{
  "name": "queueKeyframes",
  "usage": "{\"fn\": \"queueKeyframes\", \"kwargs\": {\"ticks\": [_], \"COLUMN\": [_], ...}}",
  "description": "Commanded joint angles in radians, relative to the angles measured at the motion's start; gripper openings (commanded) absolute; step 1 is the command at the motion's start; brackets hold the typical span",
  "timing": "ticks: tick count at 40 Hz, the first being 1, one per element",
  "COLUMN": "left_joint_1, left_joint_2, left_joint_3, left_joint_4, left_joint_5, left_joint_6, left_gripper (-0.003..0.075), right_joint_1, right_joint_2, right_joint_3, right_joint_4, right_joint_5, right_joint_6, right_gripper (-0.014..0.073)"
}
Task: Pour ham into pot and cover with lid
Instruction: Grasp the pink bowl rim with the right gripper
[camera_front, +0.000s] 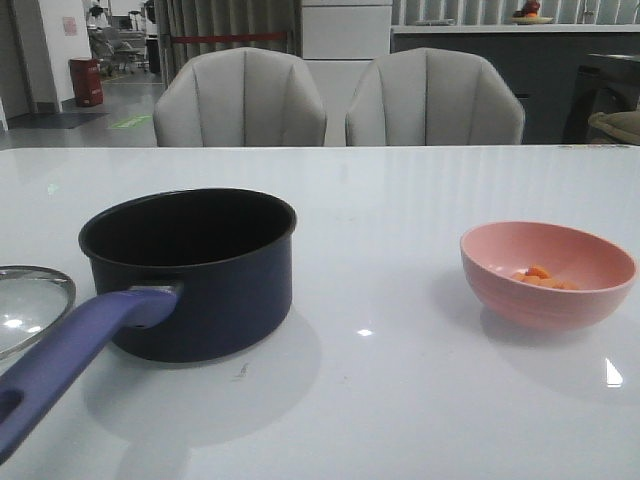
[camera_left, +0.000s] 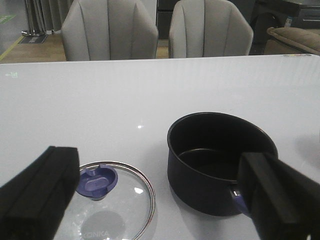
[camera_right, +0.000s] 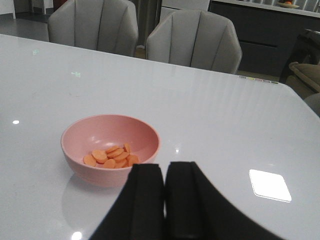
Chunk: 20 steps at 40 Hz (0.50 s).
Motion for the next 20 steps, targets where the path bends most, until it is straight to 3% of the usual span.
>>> {"fn": "queueKeyframes", "kwargs": {"ticks": [1,9,20], "left_joint_1": [-0.012,-0.012,-0.012], "left_joint_2": [0.009,0.009,0.009], "left_joint_3": [-0.026,-0.026,-0.026], "left_joint_4": [0.000,0.000,0.000], "left_joint_5": [-0.088,-0.092,-0.109], "left_joint_6": [-0.002,-0.002,-0.002], "left_gripper": [0.0655,0.0655,0.0655], "right_joint_1": [-0.001,-0.001,-0.001], "right_joint_2": [-0.020,-0.017,0.208], "right_joint_3": [-0.005,-0.030,-0.300], "right_joint_4": [-0.013,0.031,0.075], "right_joint_5": [-0.126,-0.371,-0.035], "right_joint_6": [-0.001,-0.001,-0.002], "right_gripper": [0.0169,0.0169,0.0169]}}
